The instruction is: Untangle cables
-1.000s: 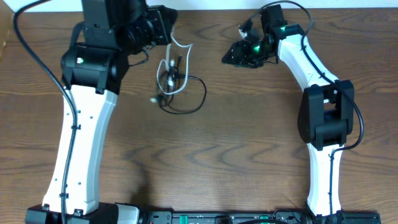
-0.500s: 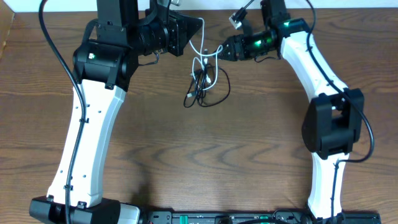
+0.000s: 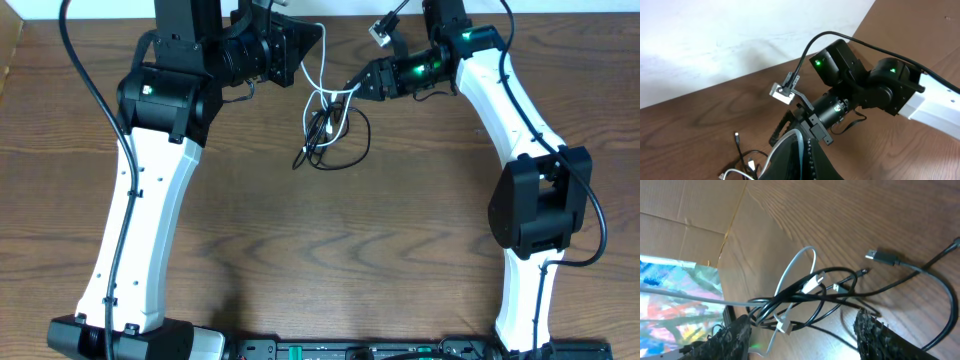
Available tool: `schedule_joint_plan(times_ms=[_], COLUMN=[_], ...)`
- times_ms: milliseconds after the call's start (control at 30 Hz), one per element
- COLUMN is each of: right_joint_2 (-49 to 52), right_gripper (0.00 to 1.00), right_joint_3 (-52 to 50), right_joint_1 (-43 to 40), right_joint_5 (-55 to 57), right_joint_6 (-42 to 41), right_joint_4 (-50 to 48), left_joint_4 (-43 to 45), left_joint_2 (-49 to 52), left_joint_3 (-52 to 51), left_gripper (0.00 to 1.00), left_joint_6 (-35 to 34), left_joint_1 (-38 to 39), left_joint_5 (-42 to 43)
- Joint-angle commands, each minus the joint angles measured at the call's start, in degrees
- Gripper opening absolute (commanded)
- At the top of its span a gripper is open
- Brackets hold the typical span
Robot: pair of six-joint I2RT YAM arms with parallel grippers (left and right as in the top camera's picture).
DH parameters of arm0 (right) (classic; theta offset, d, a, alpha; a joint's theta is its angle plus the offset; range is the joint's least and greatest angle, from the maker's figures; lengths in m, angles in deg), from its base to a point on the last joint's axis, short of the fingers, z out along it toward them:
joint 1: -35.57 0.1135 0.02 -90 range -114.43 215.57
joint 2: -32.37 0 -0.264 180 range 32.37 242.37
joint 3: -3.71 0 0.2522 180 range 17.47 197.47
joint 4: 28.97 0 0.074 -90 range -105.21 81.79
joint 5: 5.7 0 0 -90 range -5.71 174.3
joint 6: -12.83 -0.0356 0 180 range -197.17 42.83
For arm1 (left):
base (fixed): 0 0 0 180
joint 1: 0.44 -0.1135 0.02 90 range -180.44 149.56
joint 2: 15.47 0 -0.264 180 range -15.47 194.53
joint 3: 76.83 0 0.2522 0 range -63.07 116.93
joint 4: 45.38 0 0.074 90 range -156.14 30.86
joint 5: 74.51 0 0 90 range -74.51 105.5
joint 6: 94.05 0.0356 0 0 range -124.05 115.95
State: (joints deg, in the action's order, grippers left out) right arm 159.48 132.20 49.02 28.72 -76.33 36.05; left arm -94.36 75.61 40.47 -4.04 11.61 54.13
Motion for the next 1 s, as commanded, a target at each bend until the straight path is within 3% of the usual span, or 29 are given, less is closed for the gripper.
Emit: schedule_joint_plan(times_ms=[0,367,733,967], right_joint_2=[-0.68,-0.68,-0.68,-0.68], right_gripper=[0.63,0.59,0.56,0.53], right_joint_3=[0.74,0.74,0.7,0.7], right_joint_1=[0.09,5.6,7.02,6.8], right_joint_5=[1.73,8.11,1.99,3.98], right_joint_6=[-1.97,-12.24,-12.61,-10.64], right_joint_4=[-0.92,-4.04,-3.58,3.43], left_joint_4=[1.64,3.82,3.82,3.85], left_joint_2=[0.26,0.28,1.16,1.62], left_joint_3=[1.33,1.31,1.31,1.31], left_gripper=[0.07,0.07,0.07,0.07], left_joint_6=[-0.09,-1.57,-1.57,-1.57], left_joint_1=[-0.22,-0.17,-0.17,-0.2], left_joint_5=[-0.28,-0.31,-0.31,-0.57])
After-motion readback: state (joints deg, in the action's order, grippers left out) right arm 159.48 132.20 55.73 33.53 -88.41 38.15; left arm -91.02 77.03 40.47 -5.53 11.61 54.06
